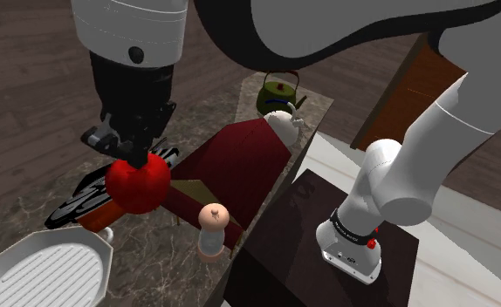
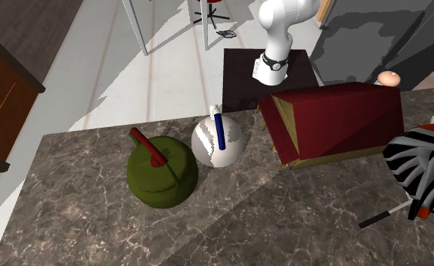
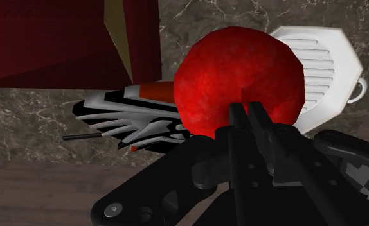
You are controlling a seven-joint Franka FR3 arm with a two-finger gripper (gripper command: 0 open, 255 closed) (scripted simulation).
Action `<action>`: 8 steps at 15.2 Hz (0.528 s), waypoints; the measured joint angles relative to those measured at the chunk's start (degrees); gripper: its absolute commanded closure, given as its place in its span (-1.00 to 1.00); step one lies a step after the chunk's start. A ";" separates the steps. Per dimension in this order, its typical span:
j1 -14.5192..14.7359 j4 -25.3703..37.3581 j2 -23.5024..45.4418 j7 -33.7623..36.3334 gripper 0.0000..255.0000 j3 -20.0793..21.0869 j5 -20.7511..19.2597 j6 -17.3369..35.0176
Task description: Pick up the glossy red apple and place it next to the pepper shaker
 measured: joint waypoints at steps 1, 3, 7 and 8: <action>0.03 -0.53 0.02 0.12 1.00 0.04 -0.02 0.55; 0.05 -2.16 -0.07 0.22 1.00 0.06 0.01 2.08; 0.19 -4.99 0.17 0.81 1.00 0.30 -0.21 5.10; 0.17 -5.73 0.30 0.84 1.00 0.30 -0.29 5.94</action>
